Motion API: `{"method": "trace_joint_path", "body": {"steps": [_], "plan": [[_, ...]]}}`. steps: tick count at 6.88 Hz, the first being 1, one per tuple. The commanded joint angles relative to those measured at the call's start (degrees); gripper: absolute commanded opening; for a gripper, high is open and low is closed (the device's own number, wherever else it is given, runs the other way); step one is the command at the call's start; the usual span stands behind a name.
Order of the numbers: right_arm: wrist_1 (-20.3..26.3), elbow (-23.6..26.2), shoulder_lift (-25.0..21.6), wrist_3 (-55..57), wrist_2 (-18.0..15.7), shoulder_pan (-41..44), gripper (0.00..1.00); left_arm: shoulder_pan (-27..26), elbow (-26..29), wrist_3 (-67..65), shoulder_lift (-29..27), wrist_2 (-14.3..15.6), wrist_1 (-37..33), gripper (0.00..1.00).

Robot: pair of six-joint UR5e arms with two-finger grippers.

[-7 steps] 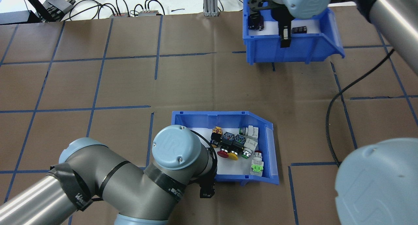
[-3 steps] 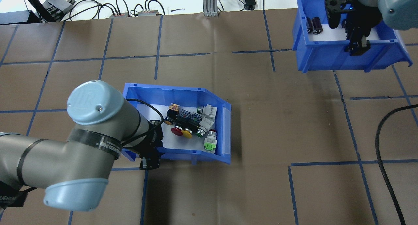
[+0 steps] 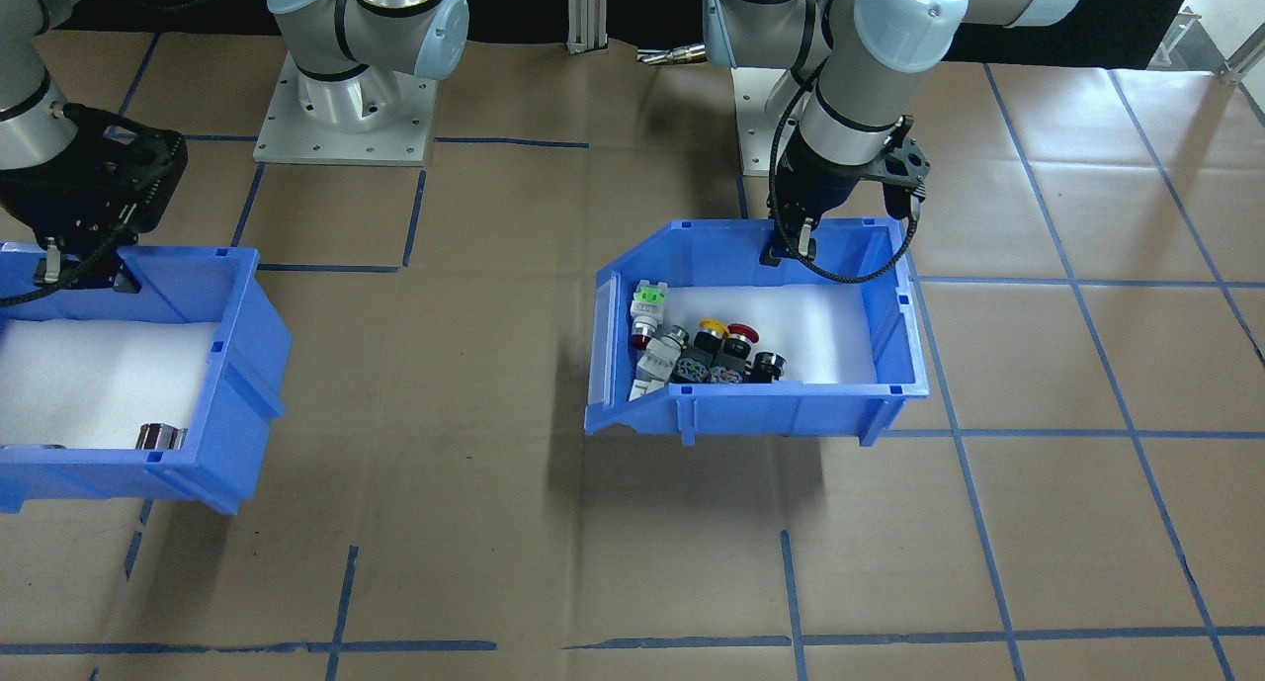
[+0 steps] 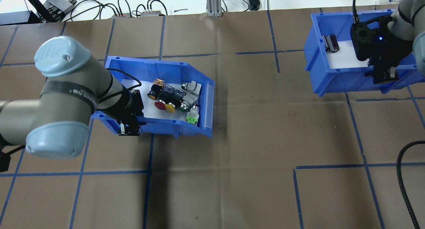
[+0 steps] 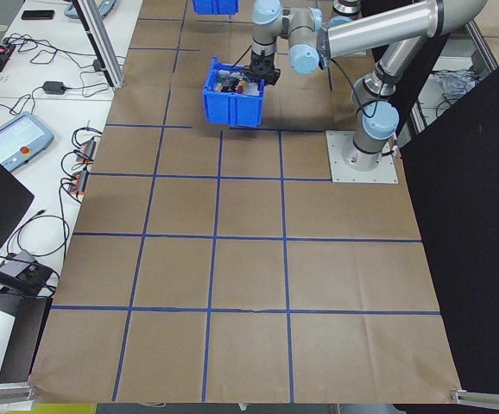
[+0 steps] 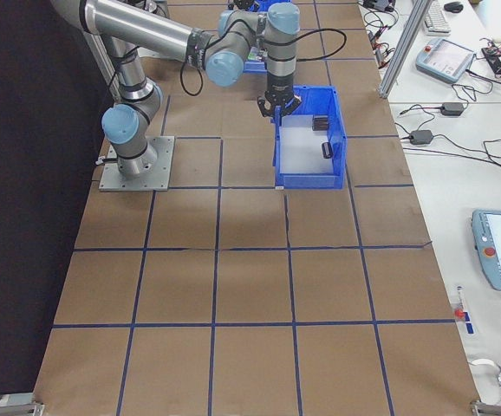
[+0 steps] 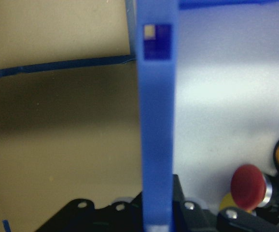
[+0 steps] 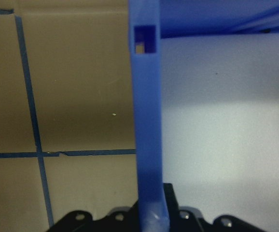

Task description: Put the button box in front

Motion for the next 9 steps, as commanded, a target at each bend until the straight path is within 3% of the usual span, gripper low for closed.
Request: {"method": "trace_joint_path", "body": {"steps": [1, 5, 7, 8, 9], "plan": [[-4.7, 9.3, -7.0, -4.7, 1.4, -3.1, 0.02, -0.3, 14.5, -1.4, -13.3, -0.2, -0.1, 0.0], [-4.6, 9.1, -7.0, -6.1, 1.5, -3.0, 0.02, -11.0, 34.1, -13.4, -30.9, -0.8, 0.2, 0.0], [-2.7, 7.5, -6.6, -6.0, 1.4, -3.0, 0.01, -13.8, 35.5, -18.9, -33.6, -5.7, 2.1, 0.0], [-1.1, 6.4, -6.0, -6.0, 1.4, -3.0, 0.01, -14.1, 35.5, -19.4, -34.0, -6.3, 3.3, 0.0], [-0.2, 5.4, -5.4, -5.8, 1.4, -3.0, 0.01, -14.2, 35.4, -20.5, -34.5, -9.9, 3.7, 0.01]]}}
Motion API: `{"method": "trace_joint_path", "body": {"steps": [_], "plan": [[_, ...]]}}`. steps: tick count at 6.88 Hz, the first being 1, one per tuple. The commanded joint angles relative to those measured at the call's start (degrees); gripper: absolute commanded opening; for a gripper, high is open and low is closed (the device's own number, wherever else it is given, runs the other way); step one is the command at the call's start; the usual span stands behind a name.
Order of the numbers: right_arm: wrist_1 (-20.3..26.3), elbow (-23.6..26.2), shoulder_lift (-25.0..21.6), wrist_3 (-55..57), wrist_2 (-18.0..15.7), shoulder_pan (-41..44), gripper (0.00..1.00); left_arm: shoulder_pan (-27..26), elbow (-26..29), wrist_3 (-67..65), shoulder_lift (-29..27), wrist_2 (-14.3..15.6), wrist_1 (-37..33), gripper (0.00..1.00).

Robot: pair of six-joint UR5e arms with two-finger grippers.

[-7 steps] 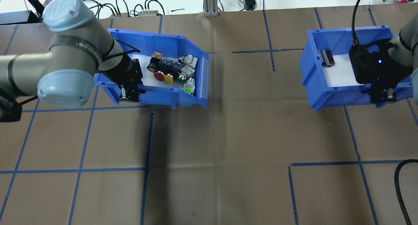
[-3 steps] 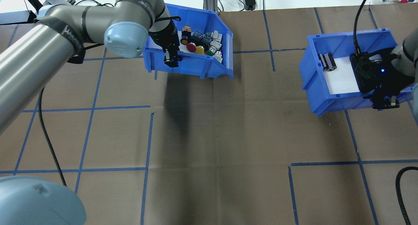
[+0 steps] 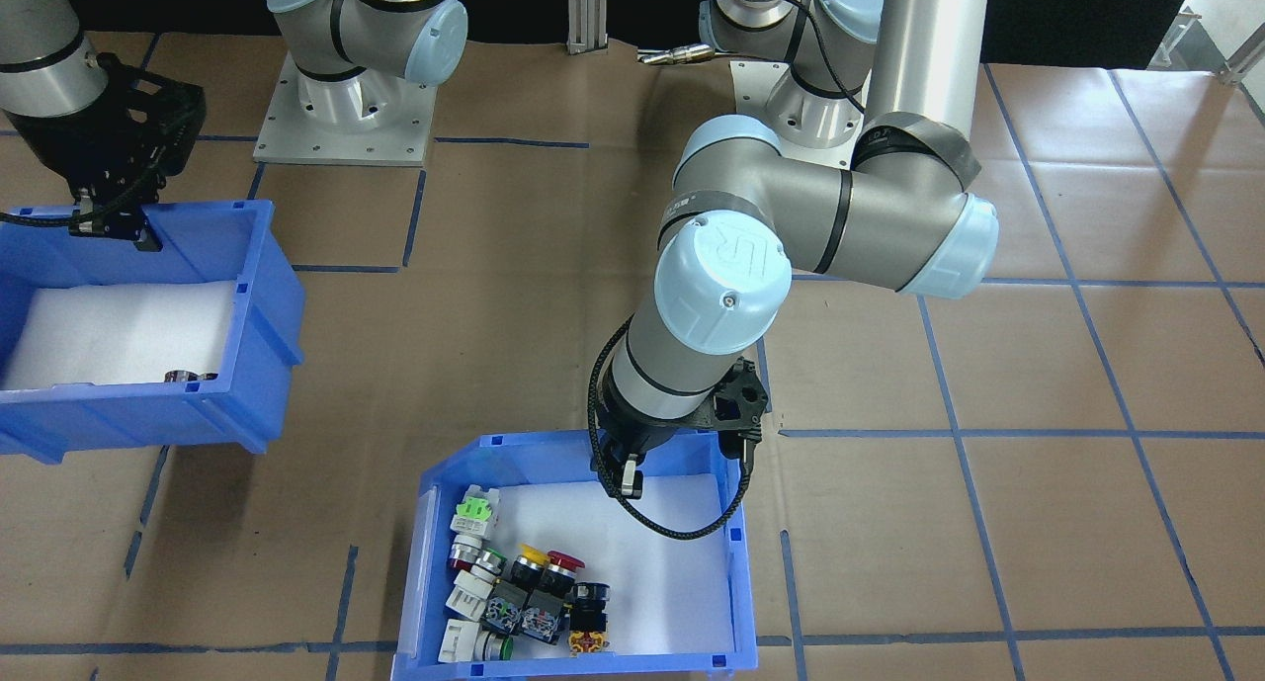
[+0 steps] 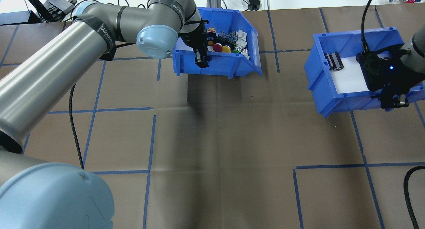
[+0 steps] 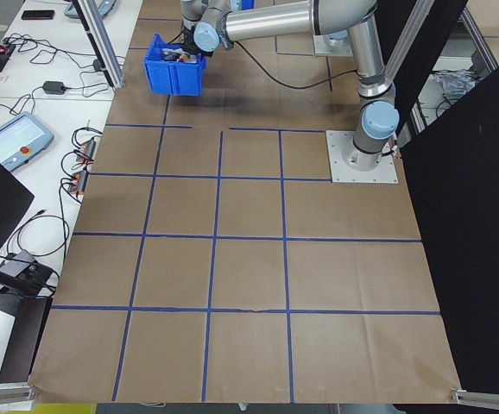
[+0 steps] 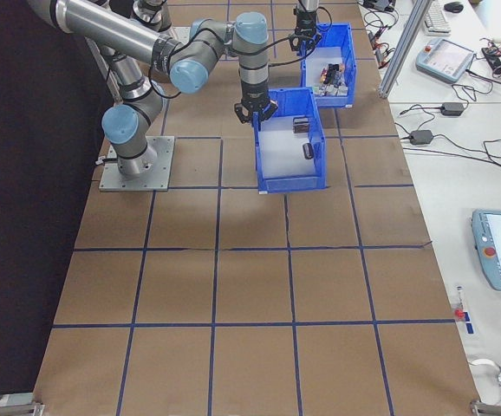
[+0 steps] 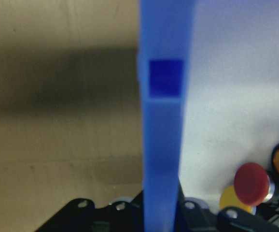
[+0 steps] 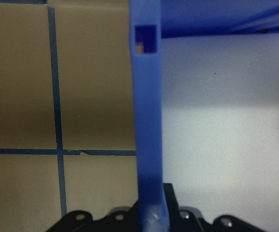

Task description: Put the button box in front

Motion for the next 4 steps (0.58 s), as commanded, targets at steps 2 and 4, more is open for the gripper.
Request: {"method": "trace_joint_path", "body": {"steps": [2, 4], "plan": [[1.7, -1.4, 0.9, 0.1, 0.0, 0.0, 0.01, -0.5, -0.5, -3.4, -2.2, -5.8, 4.4, 0.04], [1.7, -1.4, 0.9, 0.0, 0.0, 0.0, 0.01, -0.8, -0.8, -3.4, -2.2, -6.3, 4.5, 0.19]]}}
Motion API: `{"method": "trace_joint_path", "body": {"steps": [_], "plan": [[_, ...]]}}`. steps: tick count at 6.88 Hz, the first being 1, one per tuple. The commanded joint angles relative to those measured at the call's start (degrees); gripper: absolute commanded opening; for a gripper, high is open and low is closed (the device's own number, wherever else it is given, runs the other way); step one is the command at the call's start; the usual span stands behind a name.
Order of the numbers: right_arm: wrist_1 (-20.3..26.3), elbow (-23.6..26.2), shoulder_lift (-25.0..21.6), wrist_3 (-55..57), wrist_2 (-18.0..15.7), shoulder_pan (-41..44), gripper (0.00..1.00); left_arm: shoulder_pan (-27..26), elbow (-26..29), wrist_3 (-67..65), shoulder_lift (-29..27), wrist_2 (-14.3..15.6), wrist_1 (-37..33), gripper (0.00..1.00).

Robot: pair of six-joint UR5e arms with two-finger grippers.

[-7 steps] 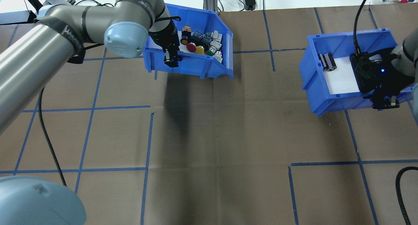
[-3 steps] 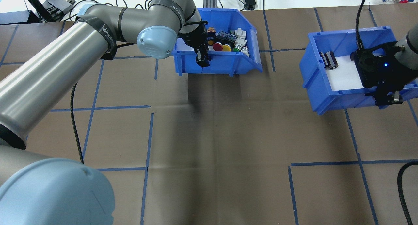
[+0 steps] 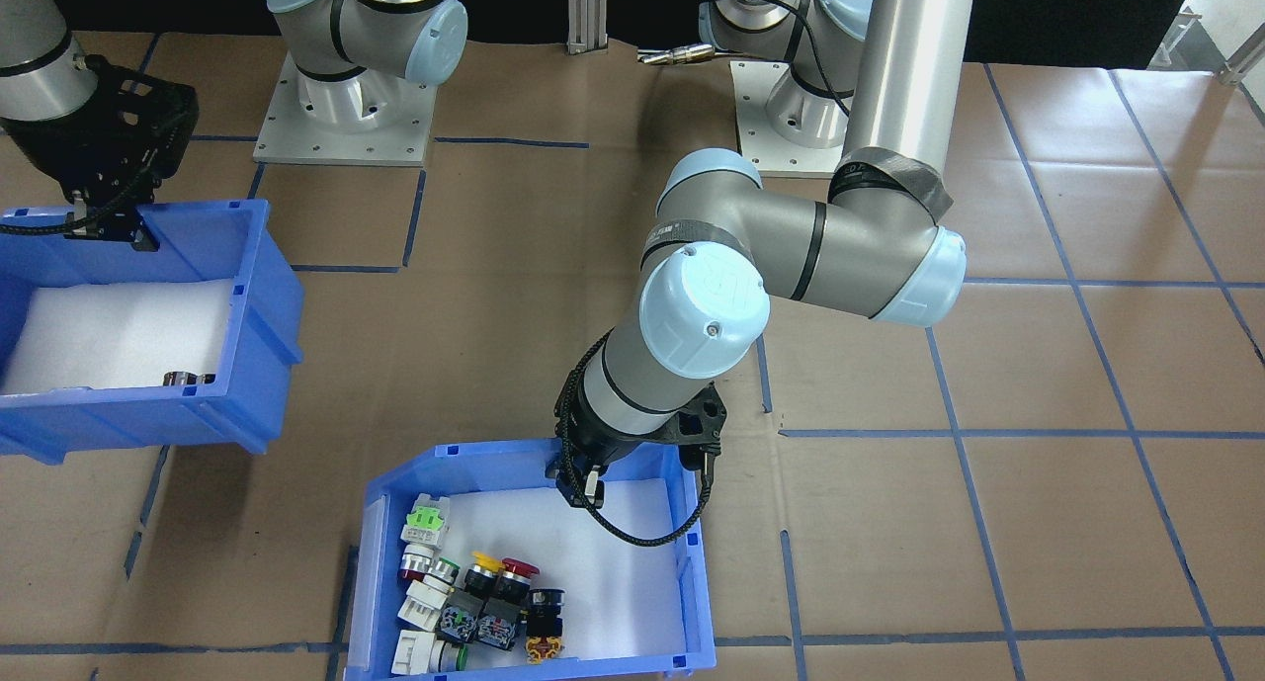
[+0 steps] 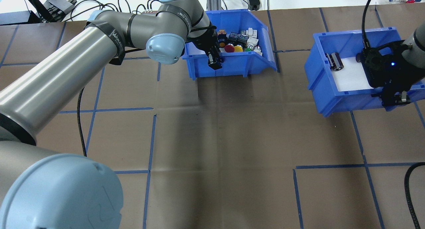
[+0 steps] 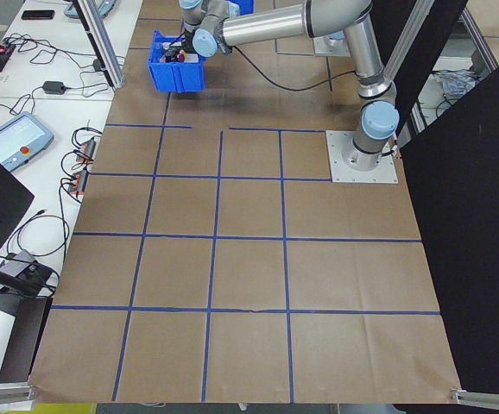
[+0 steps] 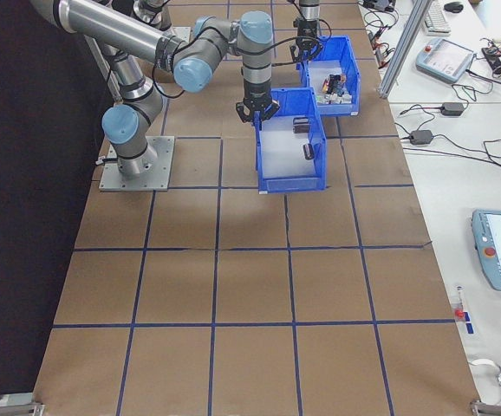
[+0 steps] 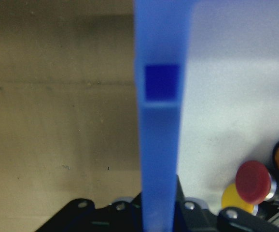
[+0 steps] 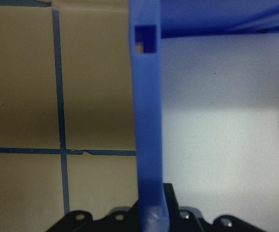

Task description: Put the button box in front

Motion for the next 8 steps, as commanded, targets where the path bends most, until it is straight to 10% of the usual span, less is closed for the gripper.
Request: {"method": "trace_joint_path", "body": {"steps": [1, 2, 3, 8], "plan": [[0.1, 0.1, 0.0, -0.2, 0.0, 0.0, 0.01, 0.0, -0.2, 0.0, -0.4, -3.0, 0.2, 0.26], [0.1, 0.1, 0.0, -0.2, 0.0, 0.0, 0.01, 0.0, -0.2, 0.7, -0.6, -3.1, 0.1, 0.28], [0.1, 0.1, 0.0, -0.2, 0.0, 0.0, 0.01, 0.0, -0.2, 0.8, -0.6, -3.2, 0.1, 0.52], [2.0, 0.4, -0.8, 0.6, 0.3, 0.3, 0.01, -0.1, -0.5, 10.6, 3.7, 3.7, -1.3, 0.69]]}}
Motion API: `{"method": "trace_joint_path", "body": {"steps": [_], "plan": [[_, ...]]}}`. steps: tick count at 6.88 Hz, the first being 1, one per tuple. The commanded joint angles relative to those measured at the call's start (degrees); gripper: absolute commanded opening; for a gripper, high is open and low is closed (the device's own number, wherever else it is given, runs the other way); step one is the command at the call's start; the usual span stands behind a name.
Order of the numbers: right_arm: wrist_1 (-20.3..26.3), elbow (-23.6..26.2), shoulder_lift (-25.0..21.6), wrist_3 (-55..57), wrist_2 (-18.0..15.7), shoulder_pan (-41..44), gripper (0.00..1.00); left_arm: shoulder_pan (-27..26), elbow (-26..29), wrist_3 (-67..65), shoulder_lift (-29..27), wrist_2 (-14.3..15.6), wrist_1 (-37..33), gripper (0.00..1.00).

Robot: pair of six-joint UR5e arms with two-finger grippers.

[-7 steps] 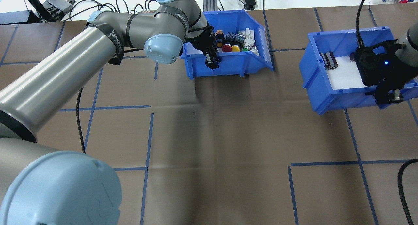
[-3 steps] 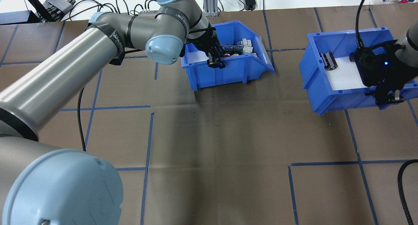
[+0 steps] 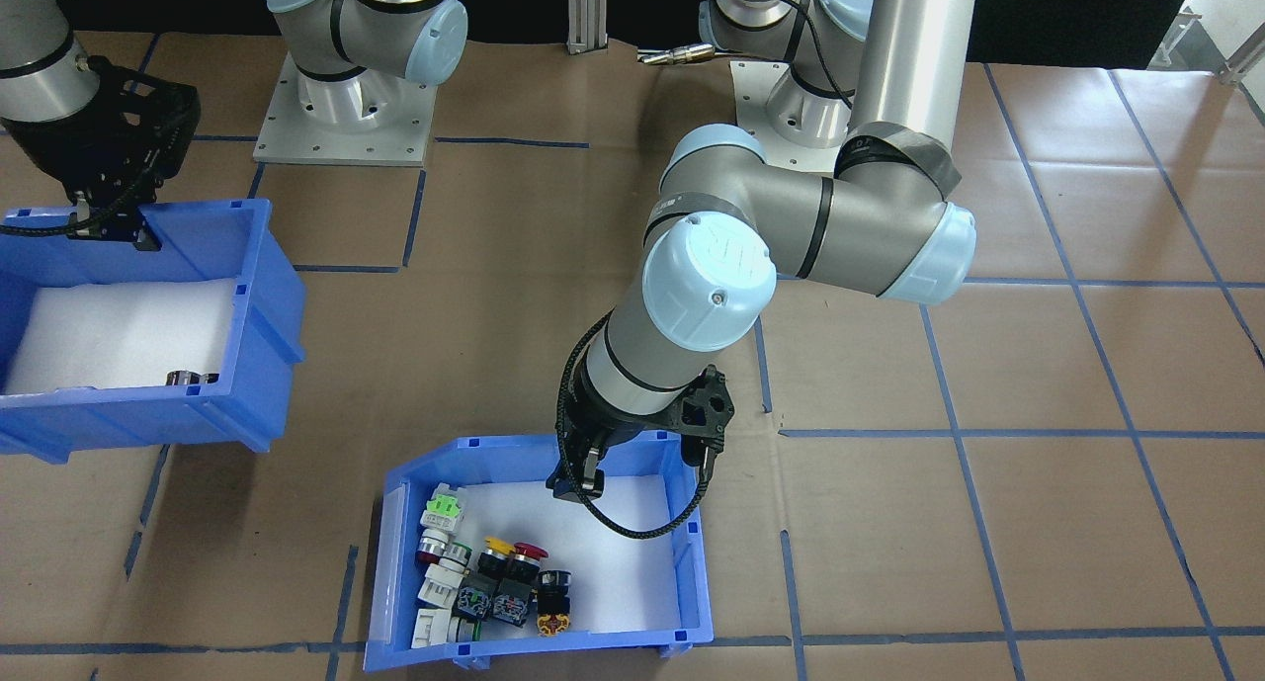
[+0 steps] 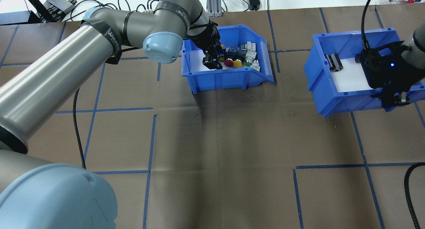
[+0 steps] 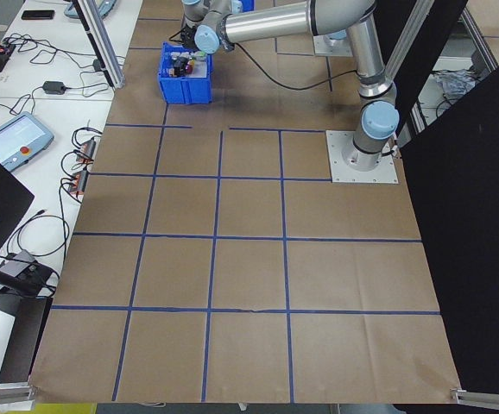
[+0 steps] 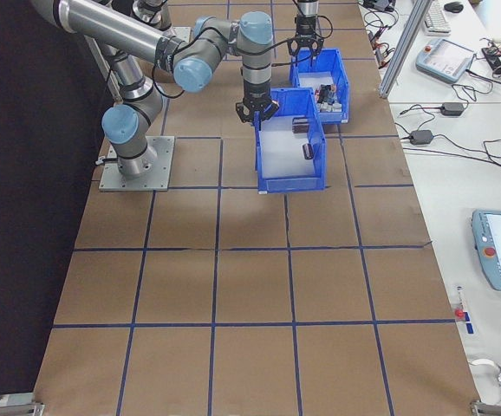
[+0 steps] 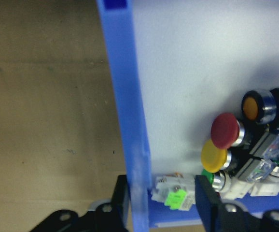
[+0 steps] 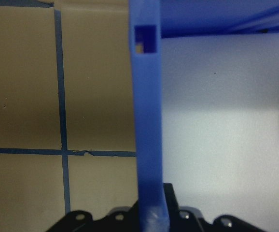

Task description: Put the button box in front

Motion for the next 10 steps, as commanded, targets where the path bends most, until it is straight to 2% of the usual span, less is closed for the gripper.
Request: {"method": "trace_joint_path", "body": {"steps": [1, 2, 3, 5, 6, 7, 8, 9, 10], "plan": [[3.7, 0.5, -0.7, 1.8, 1.5, 0.4, 0.01, 0.4, -0.3, 2.4, 3.4, 1.7, -3.6, 0.73], [4.6, 1.8, -1.5, 4.0, 1.6, 1.0, 0.01, 1.3, -0.3, 12.5, 5.7, 5.8, -8.8, 0.8], [4.6, 4.1, -3.1, 5.1, 1.8, 3.0, 0.01, 2.3, -0.2, 23.3, 7.7, 12.7, -13.2, 0.97], [3.6, 8.5, -6.3, 12.1, 1.1, 9.6, 0.01, 7.0, -0.5, 48.1, 12.2, 13.7, -22.1, 1.0], [3.6, 9.2, -6.4, 17.4, 0.9, 14.3, 0.01, 8.5, -1.3, 56.2, 15.2, 17.5, -24.9, 1.0], [2.7, 10.0, -6.2, 20.7, 0.5, 19.1, 0.01, 9.3, -4.2, 67.4, 18.1, 21.0, -24.4, 1.0], [-0.7, 12.5, -6.2, 22.5, -1.0, 22.6, 0.01, 11.2, -7.6, 72.7, 21.5, 20.8, -24.6, 1.0], [-5.0, 15.2, -6.2, 26.0, -1.0, 25.8, 0.01, 12.1, -11.9, 80.5, 24.4, 20.4, -24.3, 1.0], [-6.8, 15.9, -5.9, 30.0, -1.0, 30.5, 0.01, 13.2, -14.4, 88.0, 26.7, 20.3, -24.3, 1.0]]}}
